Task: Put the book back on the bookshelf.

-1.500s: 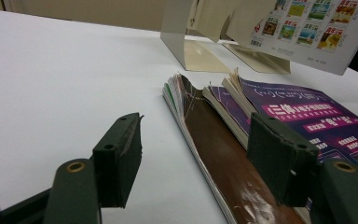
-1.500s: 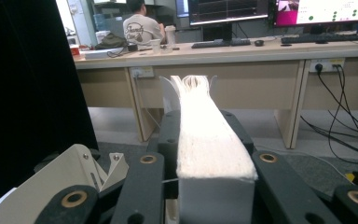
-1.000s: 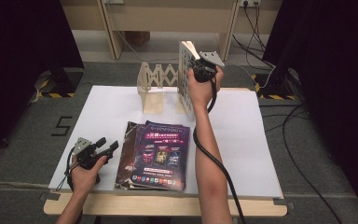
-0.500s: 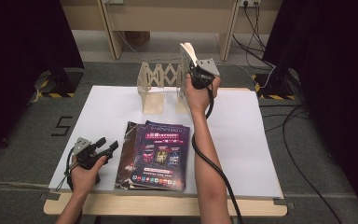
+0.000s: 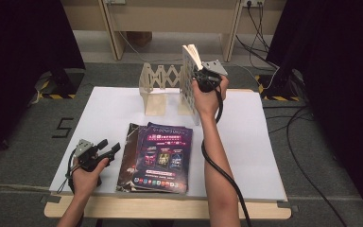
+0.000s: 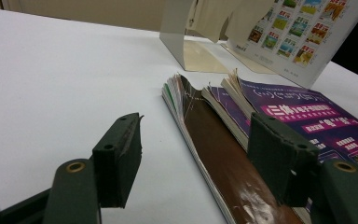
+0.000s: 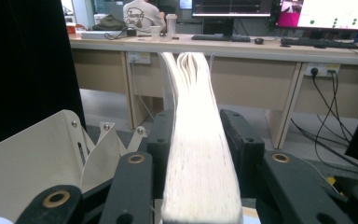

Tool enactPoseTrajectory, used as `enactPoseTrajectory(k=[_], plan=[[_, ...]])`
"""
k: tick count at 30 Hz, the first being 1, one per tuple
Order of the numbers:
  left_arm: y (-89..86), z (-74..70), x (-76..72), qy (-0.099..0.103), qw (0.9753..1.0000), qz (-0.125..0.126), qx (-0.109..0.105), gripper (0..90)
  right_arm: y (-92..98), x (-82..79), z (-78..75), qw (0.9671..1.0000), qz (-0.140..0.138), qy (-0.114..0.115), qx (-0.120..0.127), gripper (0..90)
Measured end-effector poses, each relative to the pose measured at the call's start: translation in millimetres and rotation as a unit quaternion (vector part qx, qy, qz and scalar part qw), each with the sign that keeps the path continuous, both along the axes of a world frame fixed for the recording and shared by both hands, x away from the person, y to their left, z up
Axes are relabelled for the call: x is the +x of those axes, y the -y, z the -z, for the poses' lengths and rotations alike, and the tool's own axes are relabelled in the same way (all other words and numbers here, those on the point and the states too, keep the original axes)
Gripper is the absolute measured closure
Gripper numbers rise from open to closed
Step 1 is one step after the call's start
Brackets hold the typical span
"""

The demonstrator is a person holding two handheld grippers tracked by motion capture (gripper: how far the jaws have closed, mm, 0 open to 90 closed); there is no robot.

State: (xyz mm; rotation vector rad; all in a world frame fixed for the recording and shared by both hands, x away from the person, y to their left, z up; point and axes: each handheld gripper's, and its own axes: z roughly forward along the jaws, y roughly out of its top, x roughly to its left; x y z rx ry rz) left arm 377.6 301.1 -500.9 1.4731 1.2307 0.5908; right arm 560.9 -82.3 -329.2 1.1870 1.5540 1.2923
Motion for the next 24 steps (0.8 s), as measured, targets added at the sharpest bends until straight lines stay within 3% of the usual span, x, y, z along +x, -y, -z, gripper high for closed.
enactPoseTrajectory(k=[9,13,19,24], plan=[[0.3,0.0,0.3,0.000,1.0000,0.000,0.002,34.8,-5.7,7.7,0.6,0.9996,0.002,-0.024,-0.011,64.7],[0.7,-0.1,-0.1,0.001,1.0000,0.000,0.000,34.8,-8.4,12.0,-1.7,0.9989,0.005,-0.045,-0.015,71.4],[0.7,0.0,-0.4,0.002,1.0000,0.001,0.001,34.6,-8.0,11.7,-1.2,0.9988,0.020,-0.043,0.002,74.2],[1.0,-0.1,0.1,0.000,1.0000,0.001,0.003,34.7,-4.9,12.1,1.0,0.9988,0.034,-0.022,0.026,74.4]])
